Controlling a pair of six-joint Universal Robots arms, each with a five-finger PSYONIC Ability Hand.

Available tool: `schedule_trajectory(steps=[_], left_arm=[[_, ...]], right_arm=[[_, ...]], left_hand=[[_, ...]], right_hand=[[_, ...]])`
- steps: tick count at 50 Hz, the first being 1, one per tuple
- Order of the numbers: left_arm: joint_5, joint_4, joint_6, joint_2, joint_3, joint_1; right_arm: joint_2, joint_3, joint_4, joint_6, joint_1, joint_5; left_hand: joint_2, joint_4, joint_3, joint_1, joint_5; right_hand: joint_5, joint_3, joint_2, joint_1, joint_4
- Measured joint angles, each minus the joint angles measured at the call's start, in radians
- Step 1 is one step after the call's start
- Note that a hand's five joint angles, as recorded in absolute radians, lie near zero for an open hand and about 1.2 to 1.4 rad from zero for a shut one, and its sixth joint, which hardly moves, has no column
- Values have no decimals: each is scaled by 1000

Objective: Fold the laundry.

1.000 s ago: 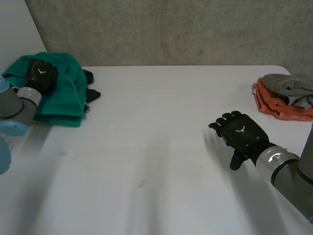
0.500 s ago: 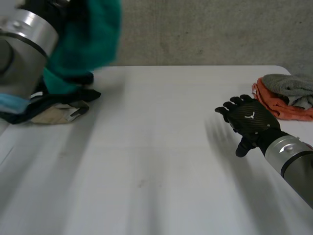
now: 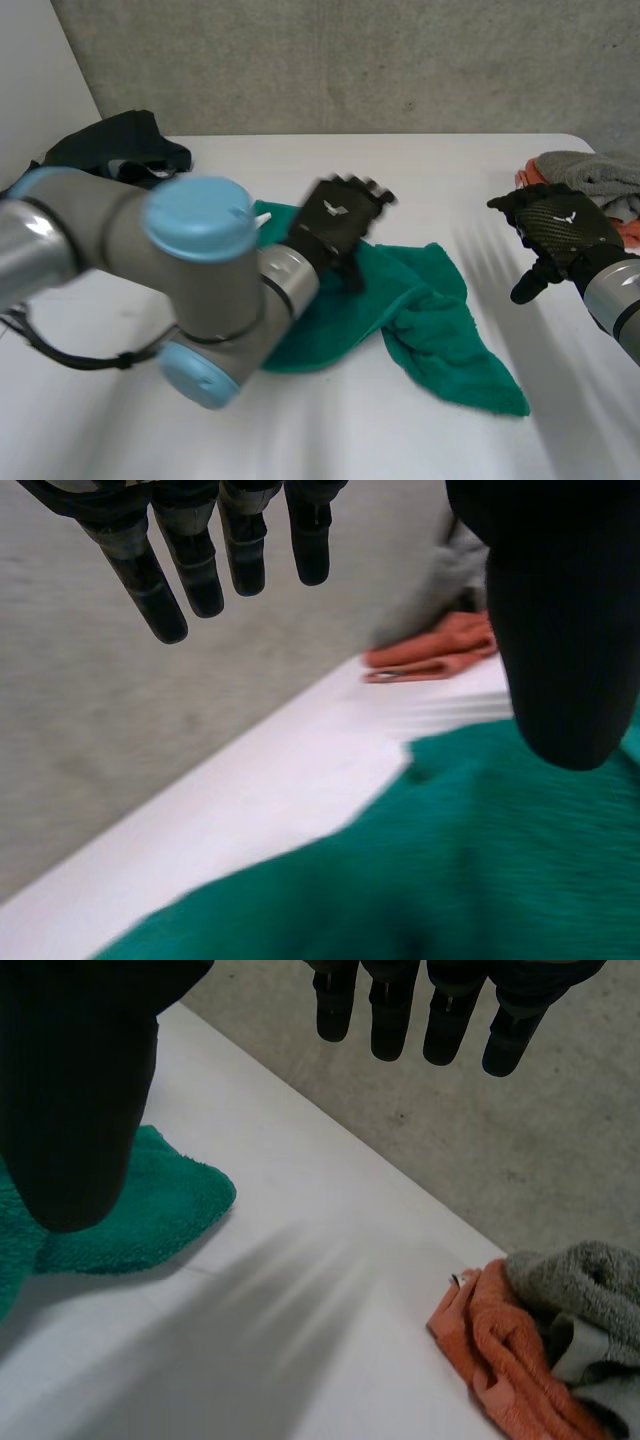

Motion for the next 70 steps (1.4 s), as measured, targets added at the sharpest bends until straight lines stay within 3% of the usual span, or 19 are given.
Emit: schedule_trajectory(steps=[9, 15, 27, 34, 44, 54, 70], left_arm=[[-109, -13, 9, 273, -285, 153], [-117, -2, 48, 374, -499, 239], [-35, 28, 281, 404, -703, 446], [65, 37, 307, 395, -749, 545], [127, 148, 293, 317, -753, 549], [74, 262, 294, 258, -705, 540], [32, 261, 295, 100, -541, 560]], right_arm=[[-1, -62, 221, 112, 9, 53], [1, -82, 396, 155, 25, 51], [-69, -69, 388, 145, 49, 48], [-79, -80, 336, 139, 113, 47], [50, -155, 265, 141, 247, 90], [128, -170, 254, 125, 309, 192], [131, -141, 223, 113, 307, 194]], left_hand=[[0, 0, 0, 0, 0], [3, 3, 2, 4, 11], [198, 209, 199, 207, 217], [196, 208, 198, 204, 214], [178, 179, 179, 186, 182], [181, 182, 182, 189, 196], [181, 182, 182, 189, 198]], right_hand=[[0, 0, 0, 0, 0], [0, 0, 0, 0, 0], [11, 17, 2, 4, 22], [21, 33, 2, 4, 34], [21, 33, 2, 4, 34], [21, 33, 2, 4, 34], [21, 33, 2, 4, 34]])
